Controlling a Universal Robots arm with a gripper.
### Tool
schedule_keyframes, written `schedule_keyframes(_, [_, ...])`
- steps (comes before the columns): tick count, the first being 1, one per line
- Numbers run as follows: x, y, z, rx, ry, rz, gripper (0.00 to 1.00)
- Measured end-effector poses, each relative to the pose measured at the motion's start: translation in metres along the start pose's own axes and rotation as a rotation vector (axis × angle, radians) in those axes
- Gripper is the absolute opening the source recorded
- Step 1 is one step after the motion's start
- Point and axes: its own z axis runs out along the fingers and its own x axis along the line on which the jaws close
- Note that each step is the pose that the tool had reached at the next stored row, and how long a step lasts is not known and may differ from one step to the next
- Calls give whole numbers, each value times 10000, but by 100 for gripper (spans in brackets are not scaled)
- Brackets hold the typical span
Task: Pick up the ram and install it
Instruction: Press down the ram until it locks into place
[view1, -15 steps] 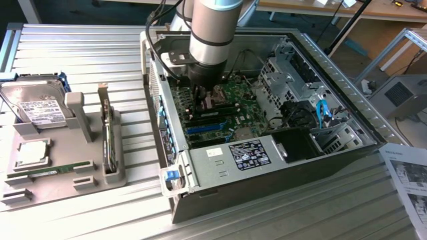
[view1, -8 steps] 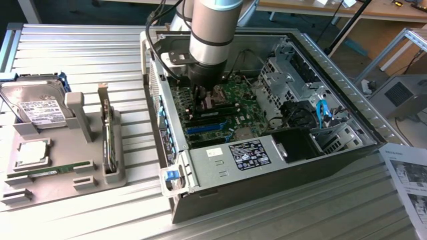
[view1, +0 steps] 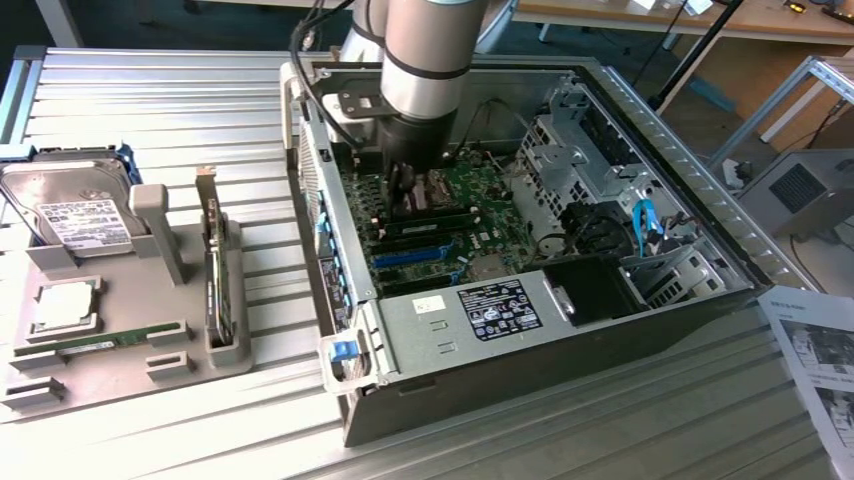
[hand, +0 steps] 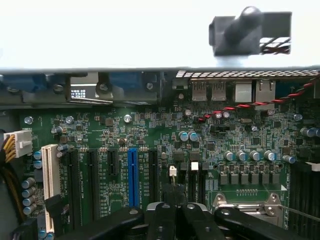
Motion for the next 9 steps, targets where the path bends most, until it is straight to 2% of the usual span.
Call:
schedule_keyframes(6, [0, -8, -182, 0, 8, -1, 11])
schedule_keyframes(9, [0, -12, -283, 0, 33, -2, 11])
